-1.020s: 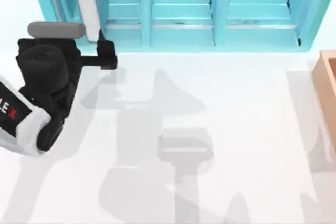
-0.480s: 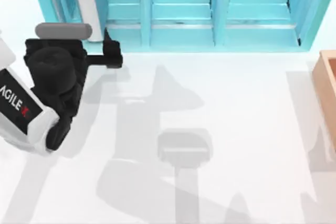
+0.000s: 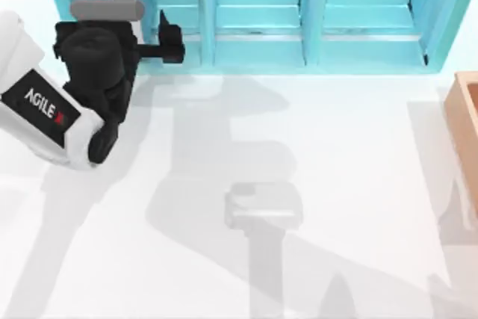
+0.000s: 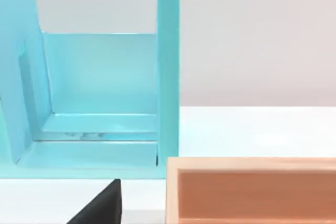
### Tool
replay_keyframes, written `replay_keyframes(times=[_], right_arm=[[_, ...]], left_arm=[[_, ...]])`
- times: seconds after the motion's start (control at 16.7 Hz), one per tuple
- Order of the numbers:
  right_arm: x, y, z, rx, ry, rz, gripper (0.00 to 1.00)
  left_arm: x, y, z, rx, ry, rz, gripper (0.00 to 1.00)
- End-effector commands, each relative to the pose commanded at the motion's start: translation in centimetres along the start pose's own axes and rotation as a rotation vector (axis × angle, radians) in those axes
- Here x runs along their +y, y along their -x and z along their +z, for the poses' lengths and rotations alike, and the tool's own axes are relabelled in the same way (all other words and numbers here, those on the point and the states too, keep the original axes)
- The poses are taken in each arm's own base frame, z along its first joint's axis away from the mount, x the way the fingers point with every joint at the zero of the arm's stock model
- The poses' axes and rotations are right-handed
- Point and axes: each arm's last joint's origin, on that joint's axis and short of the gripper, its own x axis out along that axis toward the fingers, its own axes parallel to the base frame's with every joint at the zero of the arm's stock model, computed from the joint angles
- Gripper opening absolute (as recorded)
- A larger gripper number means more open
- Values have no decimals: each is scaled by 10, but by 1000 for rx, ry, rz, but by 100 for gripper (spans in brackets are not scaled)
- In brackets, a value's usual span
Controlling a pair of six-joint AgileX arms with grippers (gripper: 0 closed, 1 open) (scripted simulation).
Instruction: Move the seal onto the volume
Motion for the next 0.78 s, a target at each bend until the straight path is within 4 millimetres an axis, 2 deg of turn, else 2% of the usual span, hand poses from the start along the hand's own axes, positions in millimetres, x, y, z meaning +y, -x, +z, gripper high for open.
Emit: replay_keyframes(times=[0.24, 0.54, 0.78], right_arm=[[0, 0, 0, 0, 0, 0, 100], [0, 0, 0, 0, 0, 0, 100], [0, 0, 0, 0, 0, 0, 100]], left_arm=[[2, -30, 1, 0, 0, 0, 100], [2, -32, 1, 1, 0, 0, 100], [2, -32, 1, 1, 0, 0, 70]])
